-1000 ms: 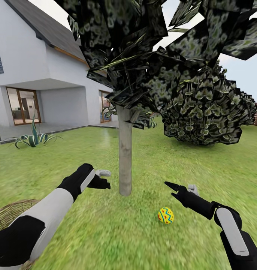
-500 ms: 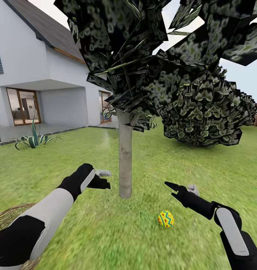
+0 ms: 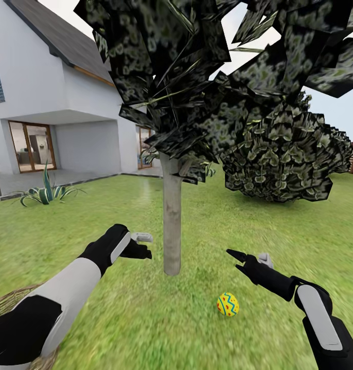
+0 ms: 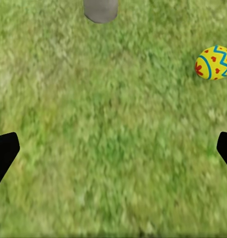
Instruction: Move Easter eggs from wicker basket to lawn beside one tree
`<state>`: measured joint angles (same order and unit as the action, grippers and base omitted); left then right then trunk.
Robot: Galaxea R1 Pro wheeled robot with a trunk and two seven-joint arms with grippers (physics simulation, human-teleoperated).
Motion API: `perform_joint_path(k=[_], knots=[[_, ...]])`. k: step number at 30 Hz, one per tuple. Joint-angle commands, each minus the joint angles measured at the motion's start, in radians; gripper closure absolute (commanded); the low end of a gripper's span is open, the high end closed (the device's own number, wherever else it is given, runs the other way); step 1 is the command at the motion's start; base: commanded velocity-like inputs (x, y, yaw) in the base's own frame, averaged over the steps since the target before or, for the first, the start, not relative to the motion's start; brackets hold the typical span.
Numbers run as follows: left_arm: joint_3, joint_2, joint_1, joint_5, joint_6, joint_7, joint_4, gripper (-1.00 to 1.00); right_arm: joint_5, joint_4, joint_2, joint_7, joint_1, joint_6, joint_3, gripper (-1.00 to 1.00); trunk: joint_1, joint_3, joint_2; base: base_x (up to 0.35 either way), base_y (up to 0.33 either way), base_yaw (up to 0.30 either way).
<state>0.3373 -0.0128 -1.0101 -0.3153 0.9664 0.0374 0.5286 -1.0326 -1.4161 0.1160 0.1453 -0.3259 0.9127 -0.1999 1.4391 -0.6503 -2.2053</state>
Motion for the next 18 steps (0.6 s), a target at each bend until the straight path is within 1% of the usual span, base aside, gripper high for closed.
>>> perform_joint_path(k=[1,4,10,13,15,16,18], knots=[[0.003,0.001,-0.001,0.003,0.002,0.004,0.001,-1.00,0.009,0.003,0.000,0.010,-0.001,0.005,-0.002,-1.00,-0.004,0.002,0.007,0.000,0.000,0.000],[0.003,0.002,-0.001,0.002,0.000,0.005,0.001,-1.00,0.010,0.019,0.001,0.010,-0.001,0.005,-0.004,-1.00,-0.016,0.011,0.028,0.000,0.000,0.000],[0.002,0.002,-0.001,0.000,-0.023,0.005,0.001,-1.00,0.015,0.069,0.014,0.011,-0.002,0.006,-0.015,-1.00,-0.039,0.030,0.070,0.000,0.000,0.000],[0.000,0.002,-0.001,-0.003,-0.029,0.004,0.001,-1.00,0.049,0.098,0.031,0.012,-0.002,0.006,-0.018,-1.00,-0.050,0.040,0.091,0.000,0.000,0.000],[-0.002,0.002,-0.001,-0.004,-0.031,0.004,0.001,-1.00,0.080,0.108,0.040,0.013,-0.002,0.006,-0.018,-1.00,-0.058,0.046,0.105,0.000,0.000,0.000],[-0.003,0.002,0.000,-0.005,-0.032,0.004,0.000,-1.00,0.118,0.116,0.046,0.012,-0.001,0.006,-0.019,-1.00,-0.062,0.049,0.112,0.000,0.000,0.000],[-0.004,0.003,0.000,-0.006,-0.033,0.004,0.000,-1.00,0.162,0.131,0.049,0.013,0.000,0.005,-0.020,-1.00,-0.069,0.055,0.126,0.000,0.000,0.000]])
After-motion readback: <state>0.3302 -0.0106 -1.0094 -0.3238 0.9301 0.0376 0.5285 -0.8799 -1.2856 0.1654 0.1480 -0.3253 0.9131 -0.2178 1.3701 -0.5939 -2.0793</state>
